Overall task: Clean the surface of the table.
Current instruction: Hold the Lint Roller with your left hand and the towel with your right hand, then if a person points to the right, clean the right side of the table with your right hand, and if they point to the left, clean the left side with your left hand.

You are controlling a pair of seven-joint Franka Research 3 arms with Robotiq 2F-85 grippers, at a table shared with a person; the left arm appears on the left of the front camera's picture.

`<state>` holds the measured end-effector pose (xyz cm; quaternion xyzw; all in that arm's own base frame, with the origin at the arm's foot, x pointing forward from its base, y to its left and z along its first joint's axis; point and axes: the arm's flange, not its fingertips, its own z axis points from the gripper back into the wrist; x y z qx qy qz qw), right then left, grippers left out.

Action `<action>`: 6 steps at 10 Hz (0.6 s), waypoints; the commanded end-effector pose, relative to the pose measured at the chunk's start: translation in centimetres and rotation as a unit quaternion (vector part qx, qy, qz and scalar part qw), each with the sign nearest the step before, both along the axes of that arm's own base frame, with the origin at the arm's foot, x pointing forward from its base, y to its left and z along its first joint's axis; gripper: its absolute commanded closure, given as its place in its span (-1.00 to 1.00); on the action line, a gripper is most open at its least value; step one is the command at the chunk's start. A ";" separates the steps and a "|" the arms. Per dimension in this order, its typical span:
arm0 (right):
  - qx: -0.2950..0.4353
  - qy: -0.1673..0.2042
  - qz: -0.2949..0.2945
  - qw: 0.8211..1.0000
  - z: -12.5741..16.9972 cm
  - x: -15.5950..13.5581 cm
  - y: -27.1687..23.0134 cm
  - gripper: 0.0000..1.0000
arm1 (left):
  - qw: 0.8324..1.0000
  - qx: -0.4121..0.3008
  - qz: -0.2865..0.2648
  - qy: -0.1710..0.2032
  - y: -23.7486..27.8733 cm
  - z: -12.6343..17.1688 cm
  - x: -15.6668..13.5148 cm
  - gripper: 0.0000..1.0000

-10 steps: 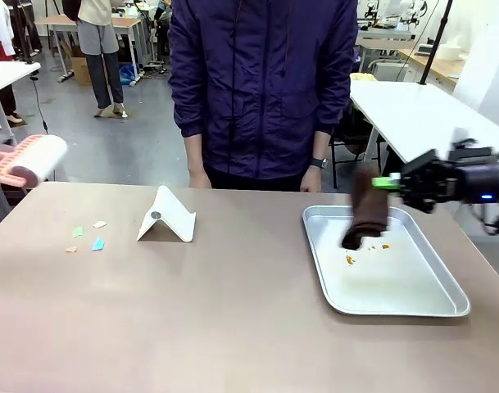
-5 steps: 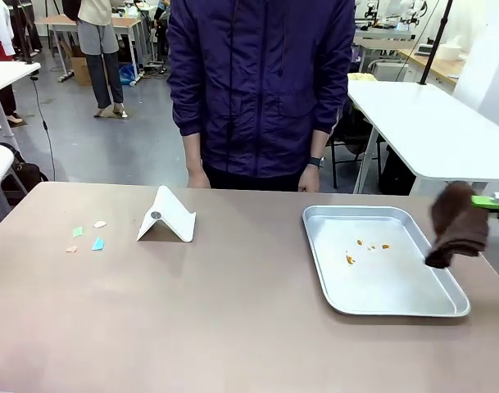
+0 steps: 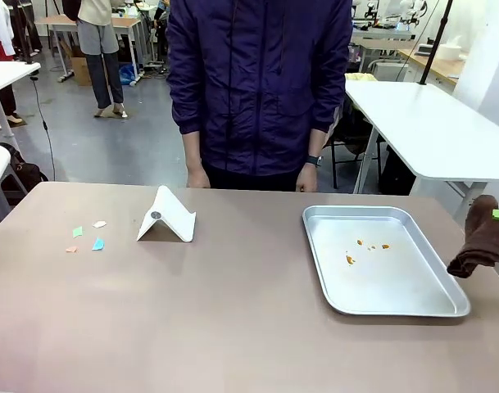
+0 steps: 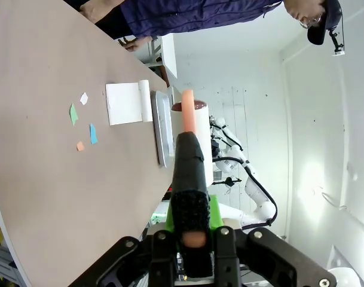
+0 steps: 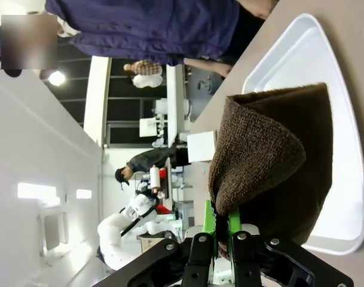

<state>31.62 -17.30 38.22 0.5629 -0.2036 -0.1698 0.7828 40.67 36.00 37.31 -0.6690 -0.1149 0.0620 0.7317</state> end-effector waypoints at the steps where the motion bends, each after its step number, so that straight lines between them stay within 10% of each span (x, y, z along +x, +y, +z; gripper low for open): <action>1: 0.020 -0.001 0.016 1.000 0.6 -0.4 0.4 1.00 | 1.000 0.003 -0.002 -0.002 0.0 0.7 -0.5 1.00; 6: 0.020 -0.001 0.016 1.000 0.6 -0.4 0.4 1.00 | 1.000 0.003 -0.002 -0.002 0.0 0.7 -0.5 1.00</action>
